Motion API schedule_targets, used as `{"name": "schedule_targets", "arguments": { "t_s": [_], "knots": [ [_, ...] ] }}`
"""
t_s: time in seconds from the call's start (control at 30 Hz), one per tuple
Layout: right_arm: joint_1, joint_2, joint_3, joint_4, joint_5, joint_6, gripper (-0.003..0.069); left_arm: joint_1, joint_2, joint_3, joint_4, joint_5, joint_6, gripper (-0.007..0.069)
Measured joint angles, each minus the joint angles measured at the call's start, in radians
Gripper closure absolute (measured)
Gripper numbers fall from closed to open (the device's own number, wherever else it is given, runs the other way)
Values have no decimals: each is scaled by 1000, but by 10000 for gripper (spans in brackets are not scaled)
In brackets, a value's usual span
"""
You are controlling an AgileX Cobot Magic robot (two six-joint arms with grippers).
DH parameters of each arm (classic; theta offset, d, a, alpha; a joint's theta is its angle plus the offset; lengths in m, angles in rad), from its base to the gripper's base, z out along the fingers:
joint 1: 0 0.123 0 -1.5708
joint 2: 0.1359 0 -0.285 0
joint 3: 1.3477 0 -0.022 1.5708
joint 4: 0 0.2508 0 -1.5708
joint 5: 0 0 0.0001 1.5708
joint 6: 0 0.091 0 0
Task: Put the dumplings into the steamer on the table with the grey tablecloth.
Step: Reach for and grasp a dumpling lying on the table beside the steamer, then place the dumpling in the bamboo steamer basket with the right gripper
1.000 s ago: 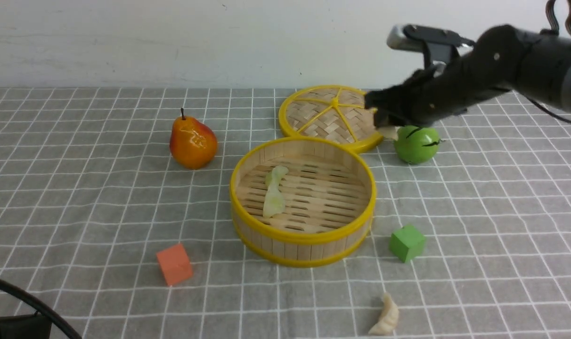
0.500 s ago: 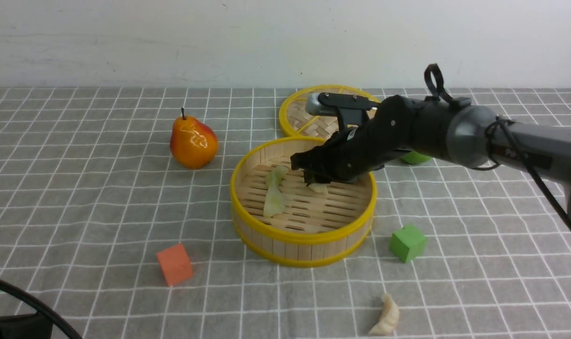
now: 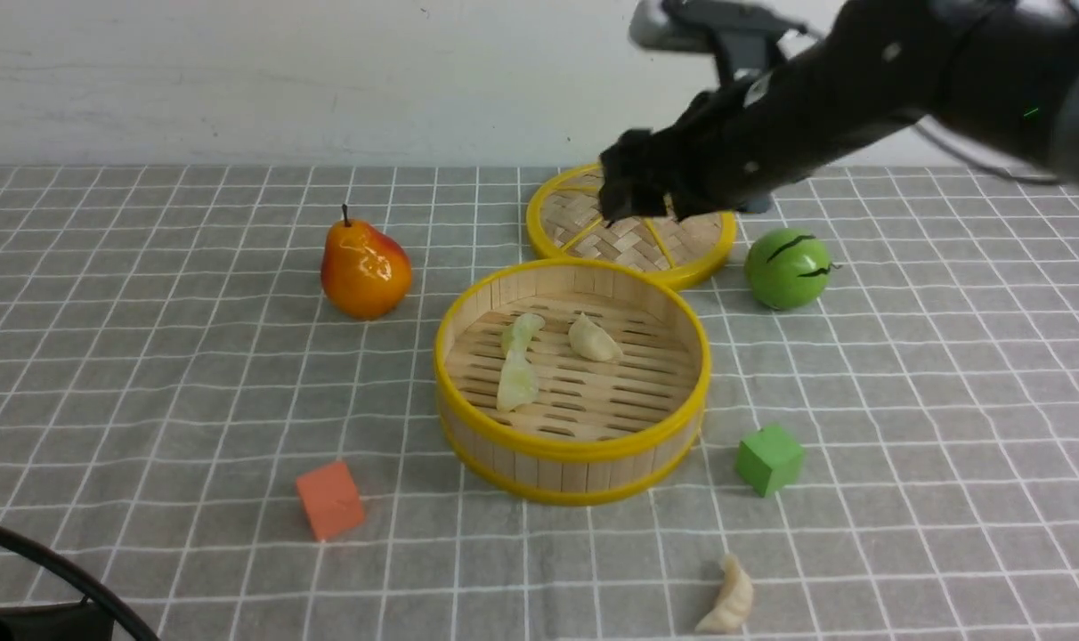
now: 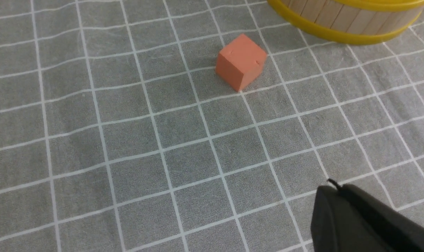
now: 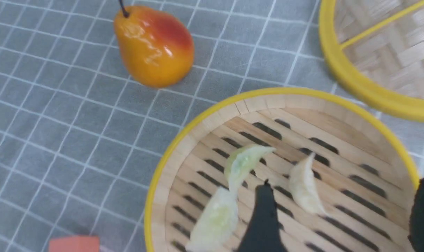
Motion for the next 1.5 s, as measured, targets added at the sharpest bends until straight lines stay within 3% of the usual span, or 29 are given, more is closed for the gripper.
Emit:
{"name": "schedule_targets", "arguments": {
  "t_s": [0.1, 0.17, 0.27, 0.3, 0.4, 0.5, 0.77, 0.93, 1.07, 1.2, 1.5],
  "knots": [
    [7, -131, 122, -130, 175, 125, 181, 0, 0, 0, -6, -1, 0, 636],
    [17, -182, 272, -178, 184, 200, 188, 0, 0, 0, -8, -1, 0, 636],
    [39, -233, 505, -187, 71, 292, 189, 0, 0, 0, -11, -3, 0, 636],
    [56, -256, 655, -171, -53, 345, 189, 0, 0, 0, -11, -9, 0, 636],
    [71, -262, 793, -102, -268, 393, 189, 0, 0, 0, -12, -20, 0, 634],
    [77, -232, 837, -80, -346, 398, 191, 0, 0, 4, -13, -31, 0, 634],
    [143, -114, 836, -78, -361, 315, 261, 0, 0, 17, -13, -39, 0, 631],
    [162, -123, 827, -101, -297, 207, 487, 0, 0, 17, -13, -35, 0, 627],
    [164, -164, 771, -103, -163, 131, 483, 0, 0, 17, -13, -35, 0, 626],
    [164, -226, 539, -104, -38, 29, 482, 0, 0, 17, -9, -35, 0, 621],
    [164, -15, 127, -139, -84, -46, 482, 0, 0, 17, 7, -35, 0, 616]
  ]
}}
